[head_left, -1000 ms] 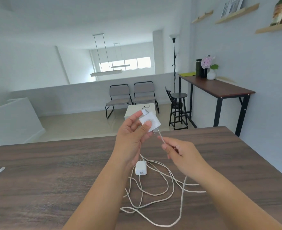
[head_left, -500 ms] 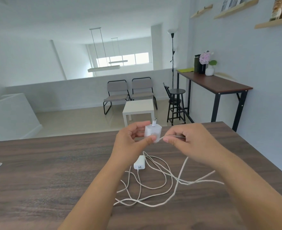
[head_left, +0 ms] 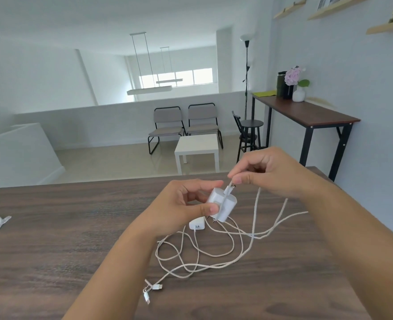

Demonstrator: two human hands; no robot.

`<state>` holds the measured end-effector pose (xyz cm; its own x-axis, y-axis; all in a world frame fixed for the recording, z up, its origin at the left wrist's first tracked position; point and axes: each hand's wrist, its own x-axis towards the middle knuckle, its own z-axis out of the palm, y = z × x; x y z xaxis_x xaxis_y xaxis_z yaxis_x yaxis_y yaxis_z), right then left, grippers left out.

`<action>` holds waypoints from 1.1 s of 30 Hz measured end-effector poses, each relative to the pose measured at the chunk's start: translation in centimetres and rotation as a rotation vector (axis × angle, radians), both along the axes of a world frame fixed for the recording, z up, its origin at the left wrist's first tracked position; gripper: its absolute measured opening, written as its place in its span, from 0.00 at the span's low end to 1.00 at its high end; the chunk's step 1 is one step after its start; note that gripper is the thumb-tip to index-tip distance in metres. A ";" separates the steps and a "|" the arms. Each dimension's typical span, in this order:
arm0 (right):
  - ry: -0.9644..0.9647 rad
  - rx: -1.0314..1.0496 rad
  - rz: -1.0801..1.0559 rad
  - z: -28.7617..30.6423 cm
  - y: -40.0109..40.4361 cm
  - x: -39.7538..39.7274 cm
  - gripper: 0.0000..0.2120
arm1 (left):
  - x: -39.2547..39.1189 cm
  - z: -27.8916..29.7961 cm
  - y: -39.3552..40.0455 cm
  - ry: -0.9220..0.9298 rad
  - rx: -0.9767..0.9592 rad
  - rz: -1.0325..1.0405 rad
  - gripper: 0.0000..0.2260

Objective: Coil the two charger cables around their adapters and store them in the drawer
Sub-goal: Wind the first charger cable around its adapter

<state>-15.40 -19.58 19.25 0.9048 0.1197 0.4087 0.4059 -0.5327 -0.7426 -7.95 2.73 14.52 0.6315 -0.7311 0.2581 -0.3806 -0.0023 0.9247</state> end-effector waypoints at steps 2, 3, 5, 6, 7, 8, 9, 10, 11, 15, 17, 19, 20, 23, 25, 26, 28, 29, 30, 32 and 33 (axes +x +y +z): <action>0.021 0.198 0.038 -1.1 0.0 0.5 0.06 | -0.2 -0.3 0.1 0.054 -0.060 -0.021 0.20; 0.033 0.295 0.043 -1.9 0.0 0.7 0.05 | -0.4 -0.4 0.1 0.083 -0.093 -0.035 0.20; 0.065 0.453 0.049 -3.8 0.3 1.4 0.05 | -0.7 -0.7 -0.2 0.130 -0.151 -0.061 0.19; 0.081 0.518 0.058 -4.7 0.7 1.6 0.05 | -0.9 -0.8 -0.4 0.148 -0.172 -0.073 0.19; 0.090 0.568 0.063 -5.5 1.0 1.7 0.05 | -1.0 -1.0 -0.5 0.164 -0.187 -0.083 0.19; 0.094 0.606 0.061 -6.1 1.4 1.8 0.07 | -1.1 -1.1 -0.6 0.179 -0.196 -0.088 0.18; 0.089 0.628 0.048 -6.7 1.7 1.9 0.10 | -1.1 -1.3 -0.6 0.196 -0.200 -0.088 0.18; 0.077 0.643 0.024 -7.0 1.9 1.9 0.12 | -1.1 -1.5 -0.6 0.213 -0.196 -0.084 0.18; 0.060 0.649 -0.008 -7.3 2.0 1.9 0.10 | -1.1 -1.6 -0.6 0.226 -0.187 -0.079 0.18; 0.047 0.623 -0.075 -8.2 2.1 2.0 0.02 | -0.8 -2.3 -0.6 0.214 -0.118 -0.073 0.17; 0.053 0.602 -0.111 -8.7 2.1 1.7 0.04 | -0.5 -2.8 -0.6 0.201 -0.112 -0.043 0.18; 0.050 0.527 -0.157 -9.4 2.0 1.5 0.07 | -0.3 -3.2 -0.8 0.220 -0.159 -0.006 0.18; 0.044 0.466 -0.187 -10.0 1.9 1.4 0.08 | -0.3 -3.4 -1.0 0.235 -0.197 0.009 0.18; 0.018 0.307 -0.256 -11.6 2.3 1.0 0.11 | -0.4 -3.8 -1.9 0.304 -0.344 0.093 0.16; 0.009 0.180 -0.276 -12.1 2.8 0.5 0.13 | -0.3 -3.7 -2.5 0.365 -0.451 0.179 0.16; 0.013 0.098 -0.278 -12.2 3.1 0.2 0.14 | -0.2 -3.6 -2.7 0.396 -0.498 0.221 0.17; 0.022 -0.054 -0.261 -12.3 3.7 -0.5 0.13 | 0.3 -3.4 -3.0 0.433 -0.567 0.286 0.19; 0.021 -0.108 -0.241 -12.3 3.9 -0.7 0.12 | 0.6 -3.4 -3.0 0.433 -0.575 0.311 0.20; 0.011 -0.151 -0.217 -12.2 4.1 -1.0 0.12 | 0.8 -3.5 -3.1 0.425 -0.568 0.336 0.20; -0.027 -0.204 -0.168 -11.8 4.3 -1.3 0.13 | 1.1 -3.7 -3.3 0.404 -0.540 0.384 0.18; -0.032 -0.221 -0.145 -11.5 4.2 -1.4 0.13 | 1.1 -3.8 -3.4 0.406 -0.539 0.400 0.17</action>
<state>-16.80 -15.34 7.79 0.9062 0.0795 0.4154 0.3347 -0.7351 -0.5896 -6.82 -0.62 10.72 0.9415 -0.2672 0.2053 -0.0778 0.4206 0.9039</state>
